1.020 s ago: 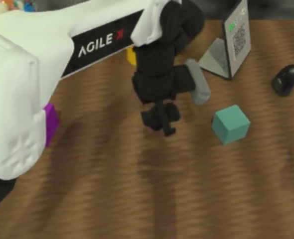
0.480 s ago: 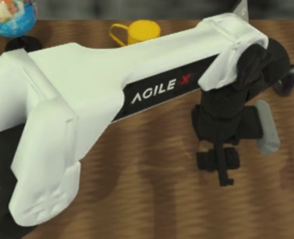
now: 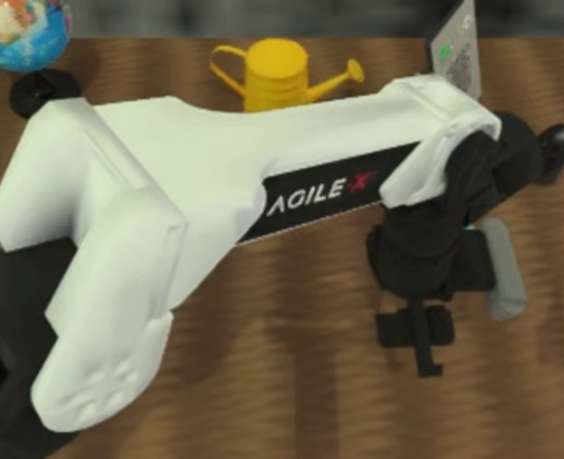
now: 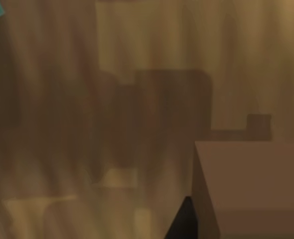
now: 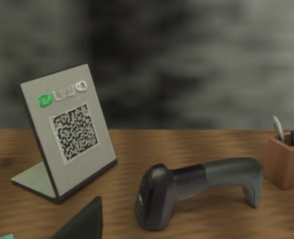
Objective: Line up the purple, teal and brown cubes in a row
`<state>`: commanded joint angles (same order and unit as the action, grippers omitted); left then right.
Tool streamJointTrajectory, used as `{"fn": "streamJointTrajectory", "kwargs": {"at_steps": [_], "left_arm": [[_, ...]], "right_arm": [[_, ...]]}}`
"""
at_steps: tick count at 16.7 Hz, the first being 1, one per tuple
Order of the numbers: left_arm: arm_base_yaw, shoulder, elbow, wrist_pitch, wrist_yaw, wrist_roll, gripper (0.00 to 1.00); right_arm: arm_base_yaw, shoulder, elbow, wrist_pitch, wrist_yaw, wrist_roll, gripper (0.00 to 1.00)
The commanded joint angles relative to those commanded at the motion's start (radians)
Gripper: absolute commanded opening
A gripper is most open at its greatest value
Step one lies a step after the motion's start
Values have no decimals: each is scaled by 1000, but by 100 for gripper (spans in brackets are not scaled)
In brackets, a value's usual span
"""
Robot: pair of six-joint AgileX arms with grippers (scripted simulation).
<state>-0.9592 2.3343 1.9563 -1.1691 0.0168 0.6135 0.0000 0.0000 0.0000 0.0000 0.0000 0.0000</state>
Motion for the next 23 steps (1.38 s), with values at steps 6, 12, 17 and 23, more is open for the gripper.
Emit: {"fn": "streamJointTrajectory", "kwargs": {"at_steps": [6, 12, 17, 23], "left_arm": [[-5, 22, -73, 94, 0, 1, 0], [-5, 22, -73, 94, 0, 1, 38], [-5, 22, -73, 94, 0, 1, 75], [-5, 22, -73, 94, 0, 1, 100]], "right_arm": [[0, 0, 0, 0, 0, 0, 100], [0, 0, 0, 0, 0, 0, 100], [0, 0, 0, 0, 0, 0, 100], [0, 0, 0, 0, 0, 0, 100]]}}
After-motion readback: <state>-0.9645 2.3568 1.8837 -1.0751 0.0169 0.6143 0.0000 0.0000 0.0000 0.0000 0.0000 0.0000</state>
